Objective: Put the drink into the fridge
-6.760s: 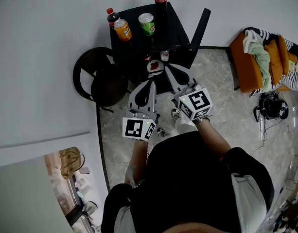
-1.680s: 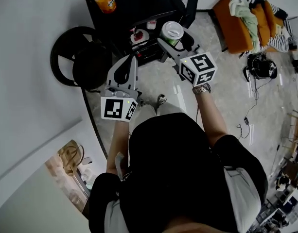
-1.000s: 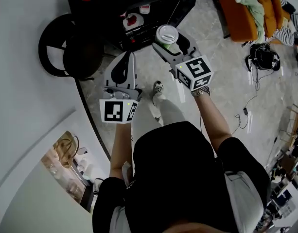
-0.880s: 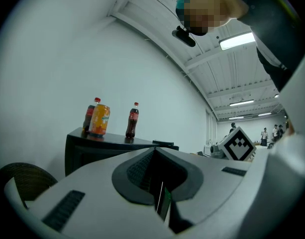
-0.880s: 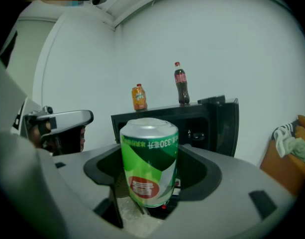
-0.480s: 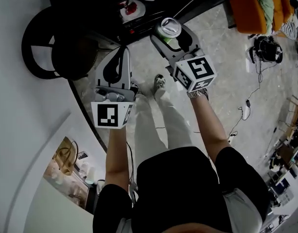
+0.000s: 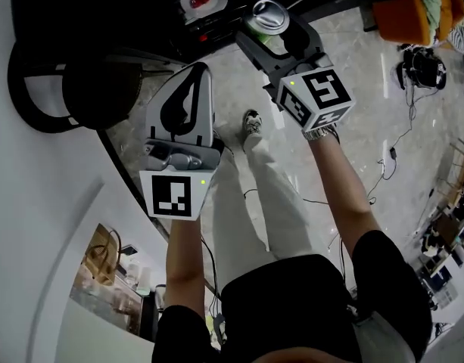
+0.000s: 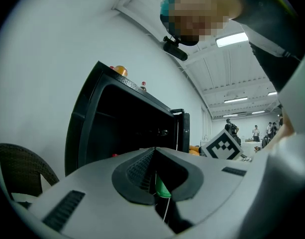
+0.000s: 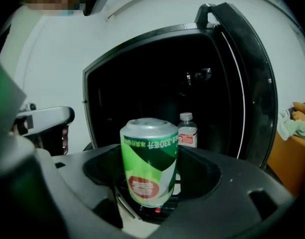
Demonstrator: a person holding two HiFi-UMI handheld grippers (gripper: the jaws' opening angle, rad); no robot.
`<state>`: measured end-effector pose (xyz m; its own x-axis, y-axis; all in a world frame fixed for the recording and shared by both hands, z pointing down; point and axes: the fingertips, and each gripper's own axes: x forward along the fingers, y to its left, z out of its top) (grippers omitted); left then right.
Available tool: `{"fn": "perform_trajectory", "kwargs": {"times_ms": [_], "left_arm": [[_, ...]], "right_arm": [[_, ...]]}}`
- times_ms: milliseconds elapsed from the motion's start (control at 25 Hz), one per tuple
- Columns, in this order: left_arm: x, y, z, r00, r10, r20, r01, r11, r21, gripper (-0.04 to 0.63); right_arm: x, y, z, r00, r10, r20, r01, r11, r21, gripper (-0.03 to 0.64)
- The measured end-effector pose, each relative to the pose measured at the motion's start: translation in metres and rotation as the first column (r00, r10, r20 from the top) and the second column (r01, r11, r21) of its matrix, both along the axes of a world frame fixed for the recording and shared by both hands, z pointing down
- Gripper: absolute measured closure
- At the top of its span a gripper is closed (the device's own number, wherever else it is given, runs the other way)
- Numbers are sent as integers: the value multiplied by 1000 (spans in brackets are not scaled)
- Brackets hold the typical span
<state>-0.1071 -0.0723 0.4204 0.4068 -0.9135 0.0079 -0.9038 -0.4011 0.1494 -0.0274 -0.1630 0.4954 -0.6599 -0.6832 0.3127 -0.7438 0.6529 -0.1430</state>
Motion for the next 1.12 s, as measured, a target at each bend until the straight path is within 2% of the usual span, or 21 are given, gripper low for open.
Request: {"fn": "perform_trajectory", "kwargs": {"times_ms": [400,680,1120], "left_arm": [[11,-21,33,1000,4,17,-5,1000,12,586],[8,-30,41,999,-34,17,34,999,2,586],[-2,-35,42,995,-97,28,97,995,-12,586]], "right_arm": [[-27,-34,41,998,-55,-4,55,998,10,293],[-51,-71,62,995,-101,-14,101,995,25,293],[-73,-107,76,995,-104,-10,104,994,44,293]]}}
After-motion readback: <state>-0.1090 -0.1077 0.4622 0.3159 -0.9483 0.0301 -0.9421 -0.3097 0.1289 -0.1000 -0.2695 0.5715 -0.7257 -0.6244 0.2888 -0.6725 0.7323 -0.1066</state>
